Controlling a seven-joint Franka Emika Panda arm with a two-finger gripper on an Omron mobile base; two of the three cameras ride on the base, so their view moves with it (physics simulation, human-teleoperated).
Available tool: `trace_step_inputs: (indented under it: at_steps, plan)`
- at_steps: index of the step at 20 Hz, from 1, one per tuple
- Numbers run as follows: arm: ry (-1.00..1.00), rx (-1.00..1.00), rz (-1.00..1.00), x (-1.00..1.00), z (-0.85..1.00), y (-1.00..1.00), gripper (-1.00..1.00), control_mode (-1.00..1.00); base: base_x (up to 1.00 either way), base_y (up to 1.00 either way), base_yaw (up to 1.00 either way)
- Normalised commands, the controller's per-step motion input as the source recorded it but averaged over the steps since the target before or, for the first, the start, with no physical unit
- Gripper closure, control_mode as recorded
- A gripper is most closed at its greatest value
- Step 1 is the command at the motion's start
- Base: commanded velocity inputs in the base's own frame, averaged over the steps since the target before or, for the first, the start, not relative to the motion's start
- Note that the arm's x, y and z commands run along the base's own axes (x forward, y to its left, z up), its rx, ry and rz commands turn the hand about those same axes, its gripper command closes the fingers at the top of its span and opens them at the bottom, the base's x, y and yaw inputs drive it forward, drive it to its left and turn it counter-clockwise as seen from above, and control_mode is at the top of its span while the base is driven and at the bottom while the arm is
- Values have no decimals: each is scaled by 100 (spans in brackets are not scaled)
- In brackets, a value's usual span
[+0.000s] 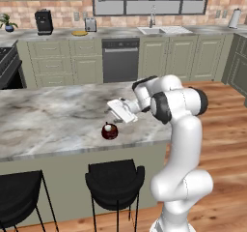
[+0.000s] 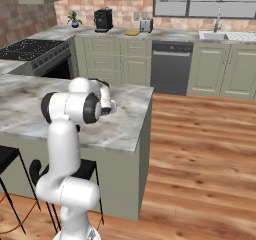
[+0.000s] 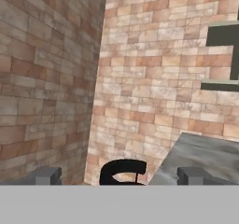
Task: Pick up the marshmallow and place it in the cup of hot chocolate on the dining counter.
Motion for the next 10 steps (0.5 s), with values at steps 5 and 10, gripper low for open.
trace_step_inputs:
  at_steps: [5, 10]
  plan:
    - [-19, 3, 0, -80, 76, -52, -100, -100, 0, 0, 0]
    - [-29, 1, 0, -100, 92, -41, -100, -100, 0, 0, 0]
